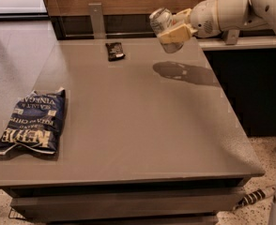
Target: Place 7up can upright
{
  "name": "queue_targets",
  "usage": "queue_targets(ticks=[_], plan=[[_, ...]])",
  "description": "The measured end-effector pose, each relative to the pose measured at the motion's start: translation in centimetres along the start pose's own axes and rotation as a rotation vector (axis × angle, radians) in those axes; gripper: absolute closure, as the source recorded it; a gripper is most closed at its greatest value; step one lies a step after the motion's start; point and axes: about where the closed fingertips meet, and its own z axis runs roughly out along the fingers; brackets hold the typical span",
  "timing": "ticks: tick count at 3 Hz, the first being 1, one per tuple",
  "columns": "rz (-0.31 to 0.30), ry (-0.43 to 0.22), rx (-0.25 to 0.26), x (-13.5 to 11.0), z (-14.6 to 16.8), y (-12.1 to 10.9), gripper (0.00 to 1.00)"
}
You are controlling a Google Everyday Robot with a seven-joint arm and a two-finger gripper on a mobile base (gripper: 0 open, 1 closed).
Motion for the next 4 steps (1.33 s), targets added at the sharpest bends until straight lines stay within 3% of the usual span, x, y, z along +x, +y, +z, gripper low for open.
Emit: queue_targets(ticks=[1,4], plan=[[0.081,-0.102,-0.048,1.3,0.0,-0.8,1.0],[0.093,-0.139,-0.036,1.4,1.5,0.9,1.0]])
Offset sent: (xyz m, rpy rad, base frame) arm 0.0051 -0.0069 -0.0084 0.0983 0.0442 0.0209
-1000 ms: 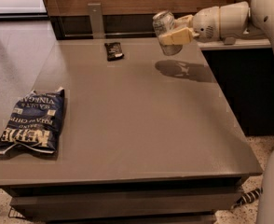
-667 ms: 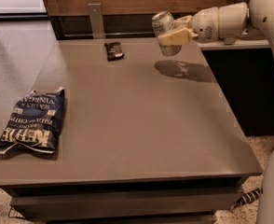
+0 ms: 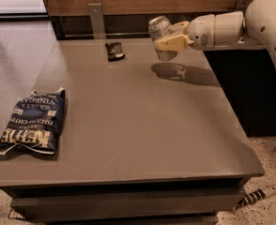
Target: Place 7up can upright
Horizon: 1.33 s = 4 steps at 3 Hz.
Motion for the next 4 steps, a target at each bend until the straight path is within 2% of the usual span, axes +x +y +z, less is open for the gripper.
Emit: queue_targets(ticks=[2,4], plan=[[0.049,-0.123,-0.015,2.3,0.6,0.6,1.0],[0.063,-0.136,0.0,4.4,0.9,1.7,1.0]])
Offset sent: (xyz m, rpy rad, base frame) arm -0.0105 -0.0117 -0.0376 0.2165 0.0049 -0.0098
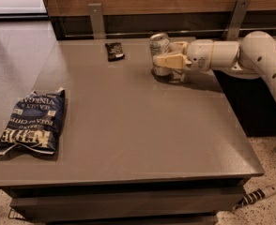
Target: Place 7up can upright
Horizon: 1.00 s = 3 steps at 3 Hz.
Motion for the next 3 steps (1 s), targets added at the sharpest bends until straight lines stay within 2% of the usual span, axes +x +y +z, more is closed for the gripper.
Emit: queue_targets(ticks=[2,3], plan=[[-0.022,-0.017,-0.073,2.2,1.4,1.0,1.0],[-0.022,-0.019,-0.077,2.2,1.5,1.0,0.8]])
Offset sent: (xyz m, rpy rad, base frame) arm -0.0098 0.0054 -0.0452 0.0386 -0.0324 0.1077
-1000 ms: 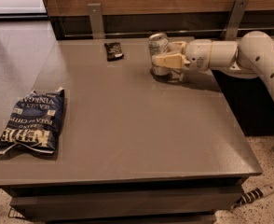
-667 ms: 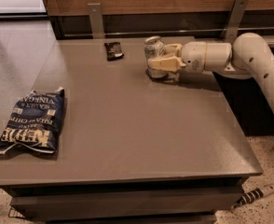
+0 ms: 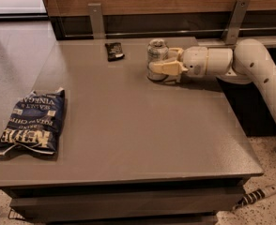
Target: Place 7up can upright
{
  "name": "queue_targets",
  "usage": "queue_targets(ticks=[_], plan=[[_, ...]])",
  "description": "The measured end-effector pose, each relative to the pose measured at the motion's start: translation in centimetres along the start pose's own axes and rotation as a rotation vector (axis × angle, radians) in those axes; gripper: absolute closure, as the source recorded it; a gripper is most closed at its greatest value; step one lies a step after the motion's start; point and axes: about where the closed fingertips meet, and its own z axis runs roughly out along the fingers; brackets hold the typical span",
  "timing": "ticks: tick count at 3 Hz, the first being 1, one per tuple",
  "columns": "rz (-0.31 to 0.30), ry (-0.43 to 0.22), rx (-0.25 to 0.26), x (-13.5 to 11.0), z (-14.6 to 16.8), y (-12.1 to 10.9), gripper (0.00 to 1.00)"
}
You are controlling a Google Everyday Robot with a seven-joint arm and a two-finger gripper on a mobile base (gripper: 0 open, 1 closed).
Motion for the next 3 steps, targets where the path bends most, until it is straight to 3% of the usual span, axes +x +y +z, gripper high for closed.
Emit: queue_targets(ticks=[3], plan=[[0.0,-0.001,-0.011,-0.05,0.63,0.22,0.11]])
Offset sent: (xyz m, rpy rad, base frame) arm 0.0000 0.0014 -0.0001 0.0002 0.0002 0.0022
